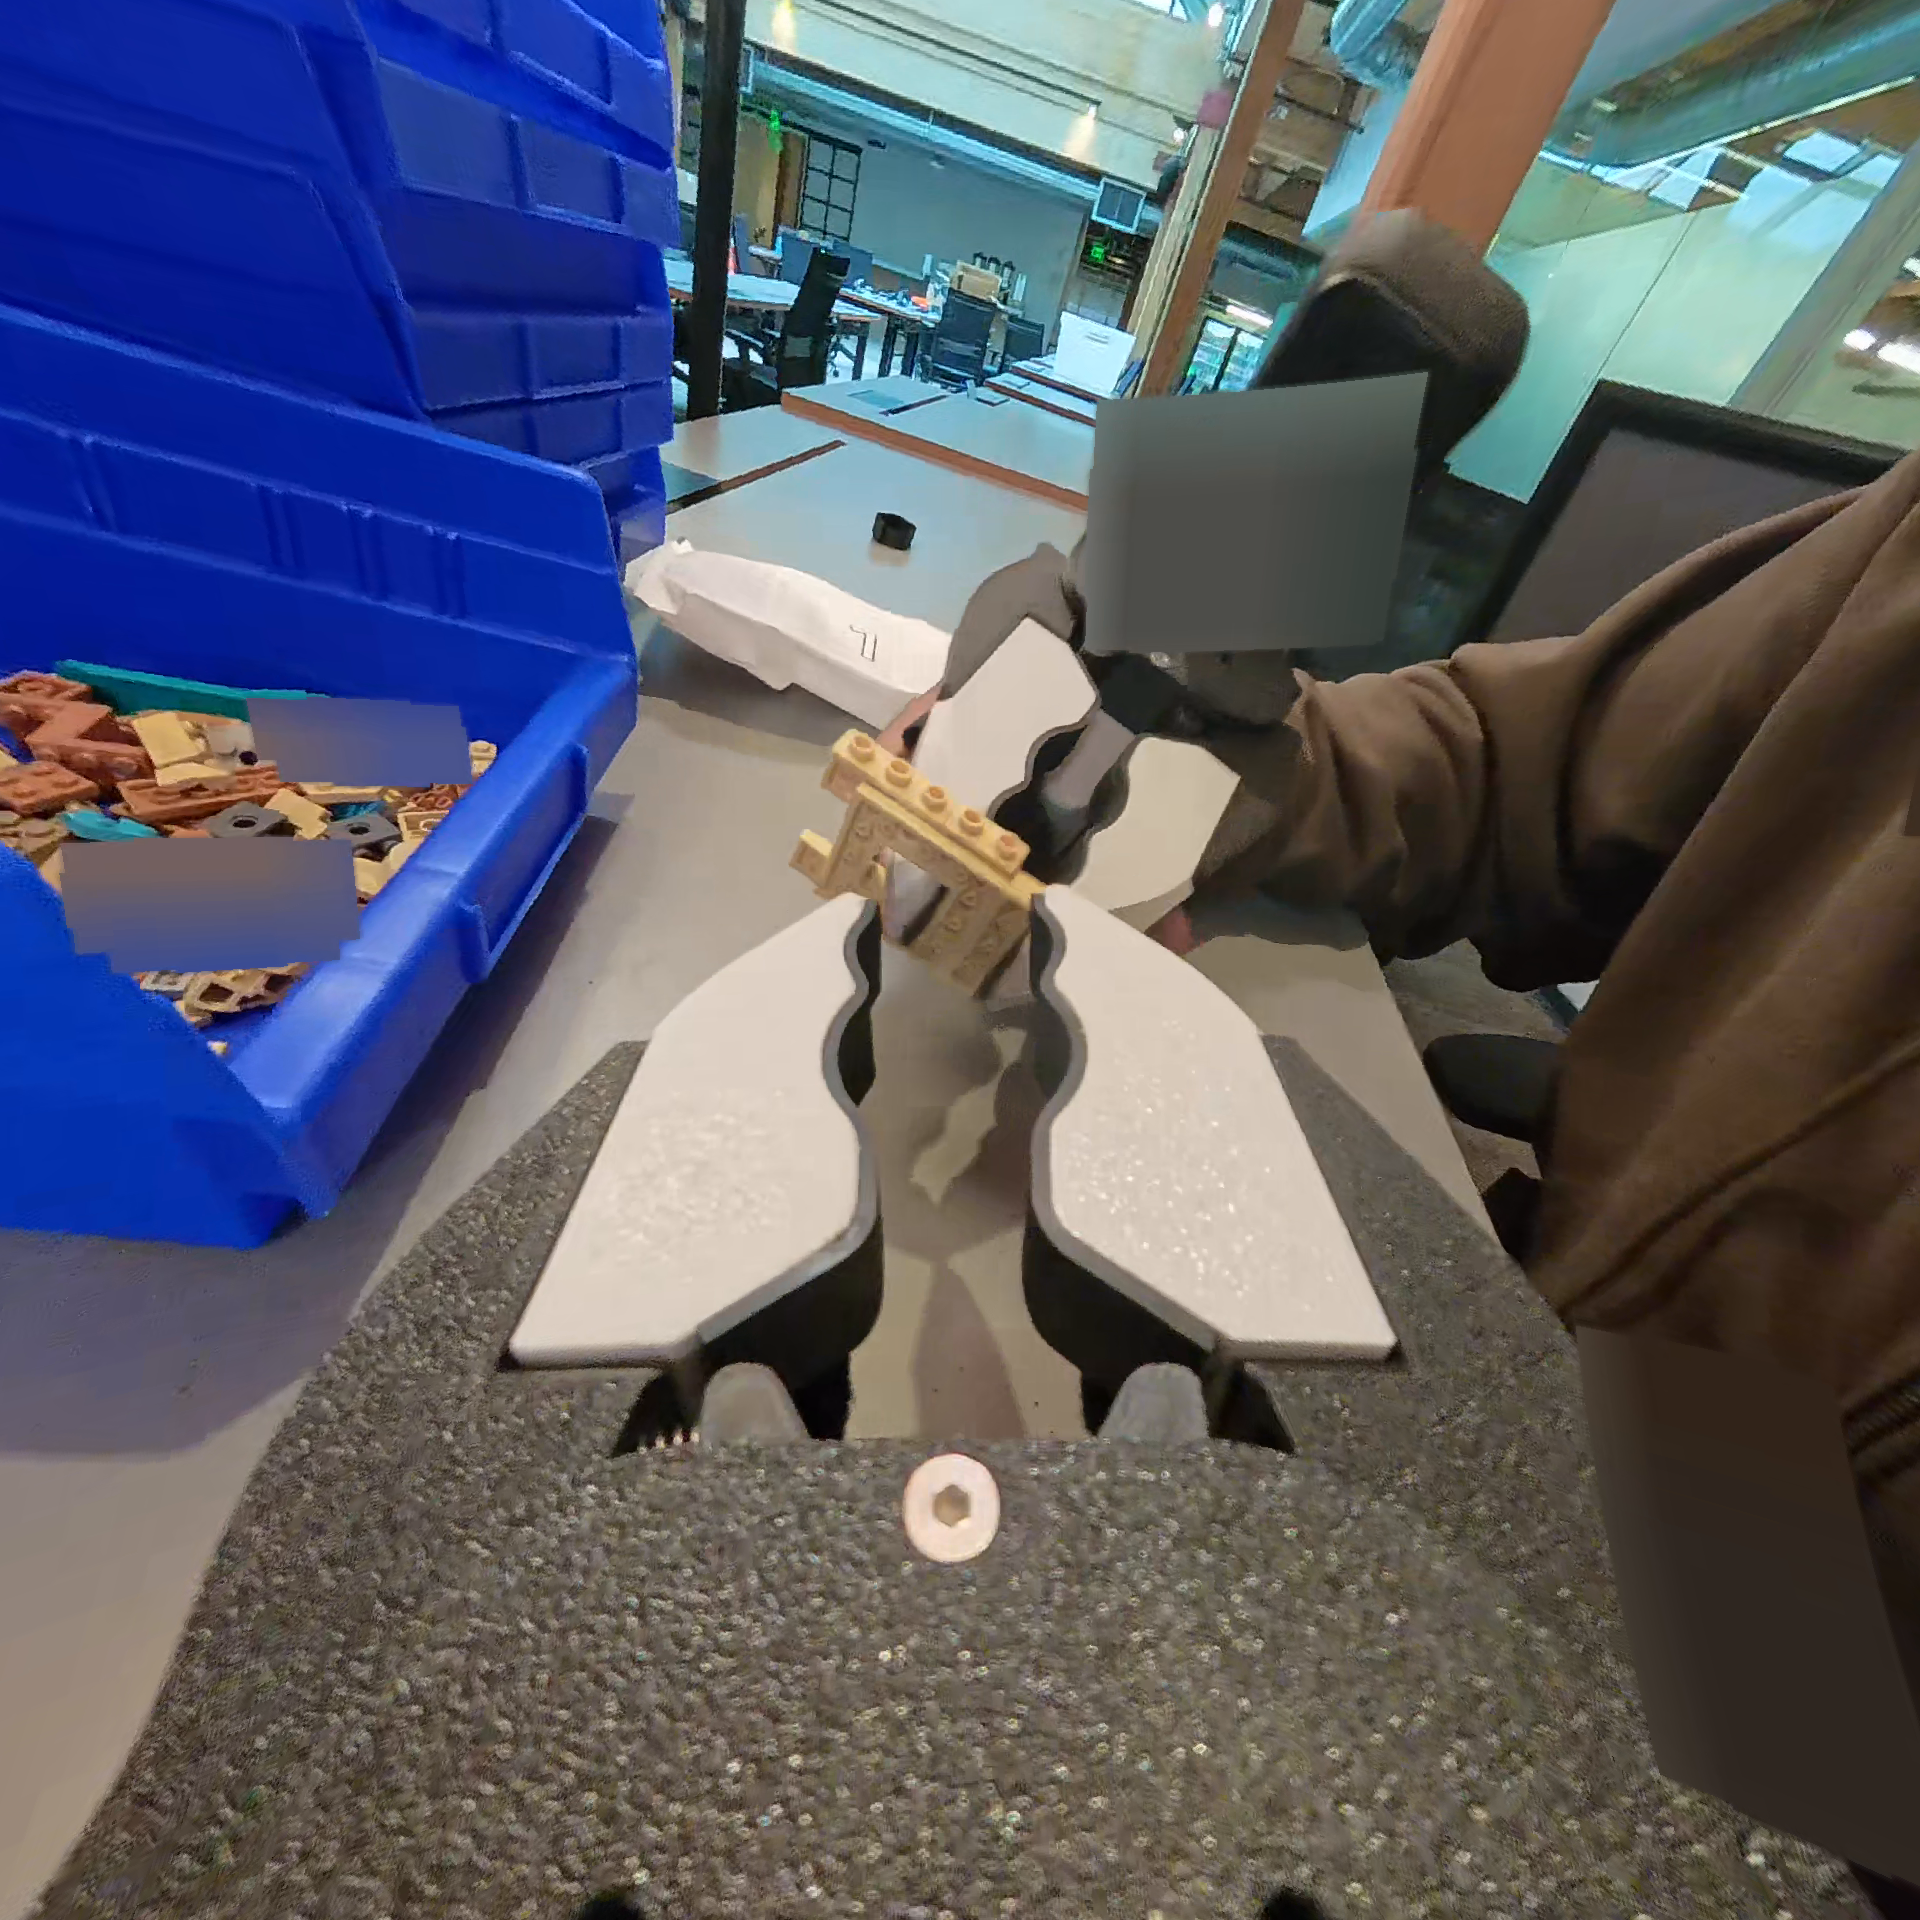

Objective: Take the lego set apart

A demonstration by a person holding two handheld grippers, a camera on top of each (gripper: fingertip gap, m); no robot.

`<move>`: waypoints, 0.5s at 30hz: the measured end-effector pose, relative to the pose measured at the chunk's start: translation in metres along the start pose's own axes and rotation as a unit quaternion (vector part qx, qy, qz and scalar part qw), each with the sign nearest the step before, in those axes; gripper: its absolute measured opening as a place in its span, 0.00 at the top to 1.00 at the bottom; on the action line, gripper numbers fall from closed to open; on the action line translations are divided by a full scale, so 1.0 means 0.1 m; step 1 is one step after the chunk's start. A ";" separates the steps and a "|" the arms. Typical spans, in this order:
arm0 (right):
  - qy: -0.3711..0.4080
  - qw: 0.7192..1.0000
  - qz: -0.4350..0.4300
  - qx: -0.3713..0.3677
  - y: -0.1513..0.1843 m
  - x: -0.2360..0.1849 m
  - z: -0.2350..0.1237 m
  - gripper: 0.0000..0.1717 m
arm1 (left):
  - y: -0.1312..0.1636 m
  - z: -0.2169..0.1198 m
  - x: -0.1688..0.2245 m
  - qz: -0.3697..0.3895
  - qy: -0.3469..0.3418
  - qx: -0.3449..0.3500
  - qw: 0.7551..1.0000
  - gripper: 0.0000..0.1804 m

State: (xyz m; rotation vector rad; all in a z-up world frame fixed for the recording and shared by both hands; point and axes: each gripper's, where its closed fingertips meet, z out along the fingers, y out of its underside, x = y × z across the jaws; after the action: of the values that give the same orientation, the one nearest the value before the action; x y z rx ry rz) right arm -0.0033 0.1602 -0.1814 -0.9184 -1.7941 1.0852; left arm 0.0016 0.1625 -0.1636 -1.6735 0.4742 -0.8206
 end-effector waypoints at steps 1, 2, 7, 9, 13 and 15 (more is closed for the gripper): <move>0.017 1.000 -0.011 -0.016 0.03 0.04 0.01 0.90 | 0.00 0.00 0.01 -0.010 0.007 0.000 1.000 0.84; 0.028 0.999 -0.025 -0.028 0.06 0.05 0.03 0.90 | 0.00 0.01 0.03 -0.017 0.014 -0.002 1.000 0.83; 0.057 0.989 -0.116 -0.069 0.15 -0.02 0.12 0.90 | 0.11 0.09 -0.02 -0.024 -0.014 -0.035 0.999 0.81; 0.077 0.982 -0.155 -0.082 0.18 -0.01 0.14 0.90 | 0.12 0.09 -0.06 -0.025 -0.028 -0.040 0.998 0.83; 0.103 0.967 -0.215 -0.092 0.20 0.00 0.16 0.90 | 0.13 0.08 -0.11 -0.035 -0.041 -0.041 0.998 0.89; 0.118 0.959 -0.238 -0.099 0.20 0.03 0.16 0.90 | 0.13 0.07 -0.12 -0.014 -0.053 -0.041 0.998 0.91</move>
State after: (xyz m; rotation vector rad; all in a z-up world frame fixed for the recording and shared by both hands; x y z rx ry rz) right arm -0.0155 0.1650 -0.2037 -0.6452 -1.8128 0.4785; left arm 0.0000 0.1726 -0.1799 -1.7932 0.4175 -0.7375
